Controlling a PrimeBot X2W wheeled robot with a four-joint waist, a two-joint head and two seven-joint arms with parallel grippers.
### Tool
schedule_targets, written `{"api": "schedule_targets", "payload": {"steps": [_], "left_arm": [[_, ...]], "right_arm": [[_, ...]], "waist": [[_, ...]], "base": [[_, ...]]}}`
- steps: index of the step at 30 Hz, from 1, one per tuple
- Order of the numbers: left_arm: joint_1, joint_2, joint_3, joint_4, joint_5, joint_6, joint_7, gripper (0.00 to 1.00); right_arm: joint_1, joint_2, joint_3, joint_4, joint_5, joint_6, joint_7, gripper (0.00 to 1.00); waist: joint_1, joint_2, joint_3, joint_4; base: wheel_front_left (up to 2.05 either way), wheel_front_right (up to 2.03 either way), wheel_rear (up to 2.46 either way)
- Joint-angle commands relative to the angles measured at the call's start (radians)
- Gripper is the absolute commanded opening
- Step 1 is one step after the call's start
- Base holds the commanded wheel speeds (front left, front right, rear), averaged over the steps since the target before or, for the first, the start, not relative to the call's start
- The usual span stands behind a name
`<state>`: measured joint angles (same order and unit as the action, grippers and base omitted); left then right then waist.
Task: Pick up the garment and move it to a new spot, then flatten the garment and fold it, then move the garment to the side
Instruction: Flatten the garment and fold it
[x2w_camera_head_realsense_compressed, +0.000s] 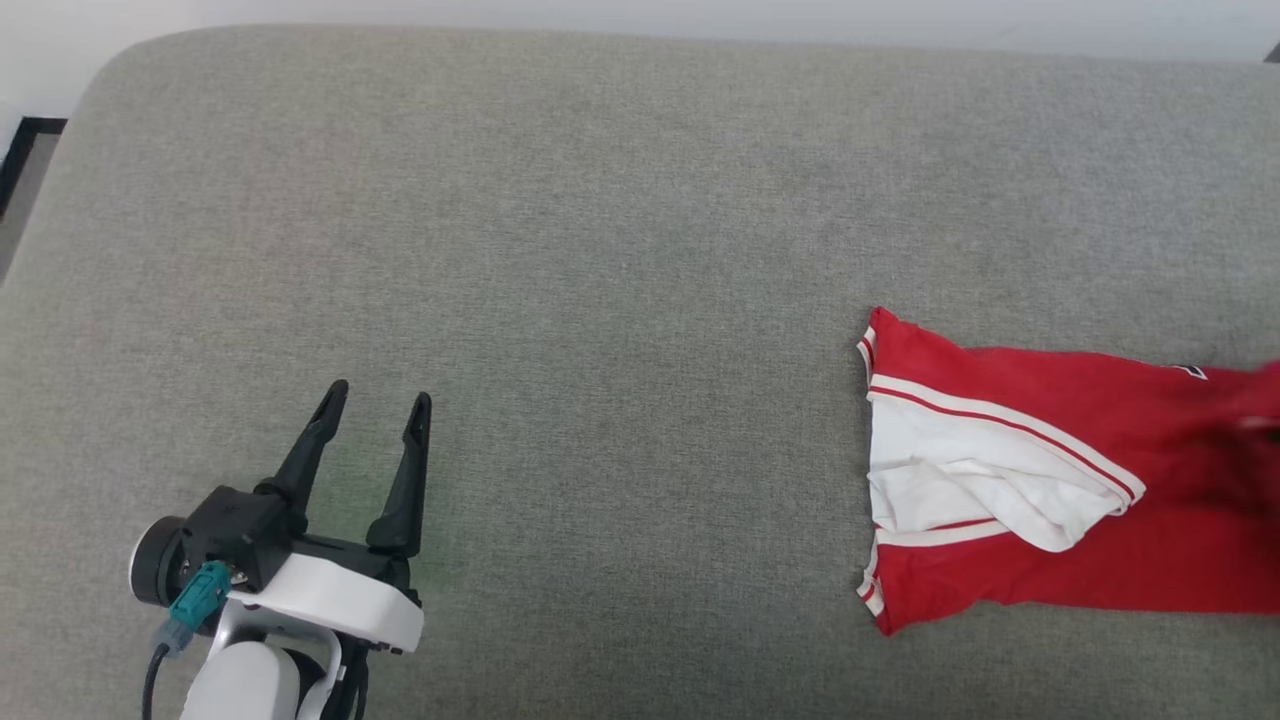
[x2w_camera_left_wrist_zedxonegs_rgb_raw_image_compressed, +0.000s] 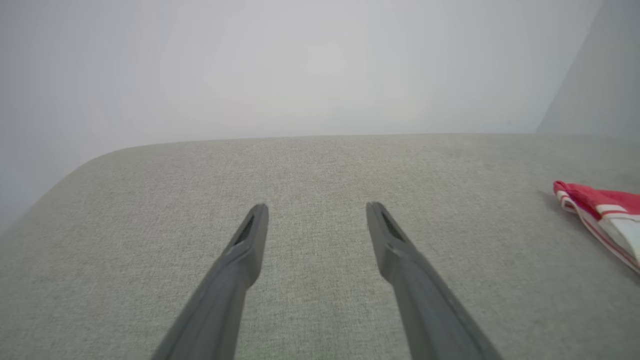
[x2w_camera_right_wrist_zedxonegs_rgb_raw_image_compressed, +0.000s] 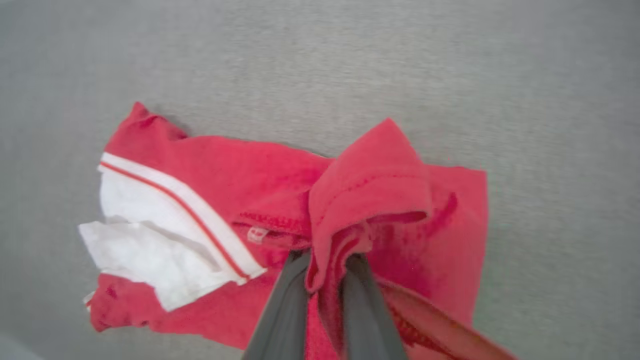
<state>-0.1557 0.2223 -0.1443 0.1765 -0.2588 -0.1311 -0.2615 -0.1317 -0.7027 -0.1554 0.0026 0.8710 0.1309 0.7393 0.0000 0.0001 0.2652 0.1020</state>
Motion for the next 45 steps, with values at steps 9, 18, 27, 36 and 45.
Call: {"api": "schedule_targets", "payload": {"steps": [9, 18, 27, 36, 45], "left_arm": [[0.017, -0.021, 0.005, -0.009, -0.006, 0.001, -0.005, 1.0], [-0.003, -0.035, -0.006, -0.009, -0.013, 0.001, -0.005, 1.0], [-0.021, -0.046, -0.021, -0.002, -0.022, 0.001, -0.005, 1.0], [-0.004, -0.04, -0.007, 0.004, -0.027, 0.001, -0.005, 1.0], [0.02, -0.017, -0.007, 0.016, -0.018, 0.001, -0.005, 1.0]], "right_arm": [[-0.032, 0.083, 0.205, -0.163, -0.042, 0.0, 0.05, 0.0], [-0.149, 0.141, 0.387, -0.141, -0.087, 0.0, 0.059, 0.0], [-0.24, 0.172, 0.525, 0.002, -0.096, 0.0, 0.003, 0.0], [-0.275, 0.159, 0.586, 0.081, -0.074, 0.0, -0.103, 1.0], [-0.247, 0.114, 0.56, 0.058, -0.023, 0.0, -0.148, 1.0]], "waist": [[0.0, -0.0001, -0.012, 0.031], [0.0, -0.0001, 0.011, 0.053], [0.0, -0.0001, 0.03, 0.069], [0.0, -0.0001, 0.015, 0.06], [0.0, -0.0001, -0.046, 0.002]], "base": [[0.0, 0.0, 0.0], [0.0, 0.0, 0.0], [0.0, 0.0, 0.0], [0.0, 0.0, 0.0], [0.0, 0.0, 0.0]]}}
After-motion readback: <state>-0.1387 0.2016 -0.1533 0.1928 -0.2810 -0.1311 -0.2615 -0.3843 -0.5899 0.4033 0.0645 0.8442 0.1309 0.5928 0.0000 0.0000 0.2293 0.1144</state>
